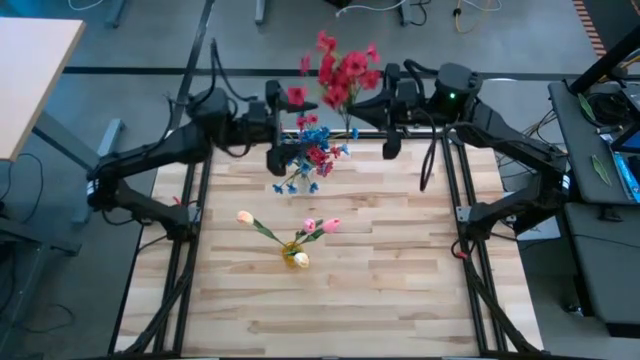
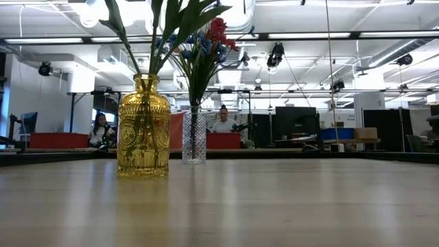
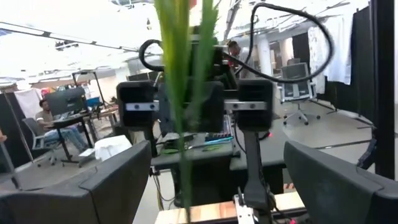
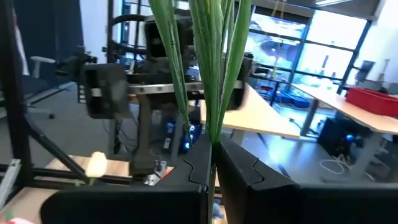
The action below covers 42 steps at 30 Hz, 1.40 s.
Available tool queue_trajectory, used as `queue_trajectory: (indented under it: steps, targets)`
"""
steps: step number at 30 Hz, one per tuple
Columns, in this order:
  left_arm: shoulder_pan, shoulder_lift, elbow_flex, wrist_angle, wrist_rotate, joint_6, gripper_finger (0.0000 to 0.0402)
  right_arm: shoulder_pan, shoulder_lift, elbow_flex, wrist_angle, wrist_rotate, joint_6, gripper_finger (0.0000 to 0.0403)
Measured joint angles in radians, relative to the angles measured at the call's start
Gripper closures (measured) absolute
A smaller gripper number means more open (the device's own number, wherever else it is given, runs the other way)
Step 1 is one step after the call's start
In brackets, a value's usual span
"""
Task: Sort flowers into vase by color
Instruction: Put the red flowers into the transparent vase
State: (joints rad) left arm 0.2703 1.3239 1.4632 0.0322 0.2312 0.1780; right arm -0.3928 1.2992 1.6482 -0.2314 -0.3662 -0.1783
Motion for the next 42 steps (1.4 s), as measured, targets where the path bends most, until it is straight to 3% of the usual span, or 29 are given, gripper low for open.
queue_trajectory:
  steps: [11, 20, 29, 36, 39, 42]
  targets:
    - [0.045, 0.174, 0.195, -0.041, 0.123, 0.000, 0.0053, 0.042, 0.012, 0.000, -0.026, 0.053, -0.020, 0.0390]
    - [0.053, 0.271, 0.359, -0.091, 0.155, 0.020, 0.0065, 0.042, 0.012, -0.001, -0.042, 0.053, -0.024, 0.0390]
    - [0.064, 0.402, 0.562, -0.249, 0.206, 0.050, 0.0178, 0.042, 0.012, -0.001, -0.049, 0.053, -0.024, 0.0390]
    - [0.064, 0.454, 0.700, -0.391, 0.234, 0.068, 0.0325, 0.042, 0.012, -0.001, -0.049, 0.053, -0.022, 0.0389]
    - [0.064, 0.460, 0.717, -0.421, 0.254, 0.083, 0.0385, 0.042, 0.012, -0.002, -0.050, 0.052, -0.020, 0.0370]
    - [0.064, 0.460, 0.716, -0.425, 0.258, 0.084, 0.0389, 0.042, 0.012, -0.002, -0.048, 0.054, -0.008, 0.0330]
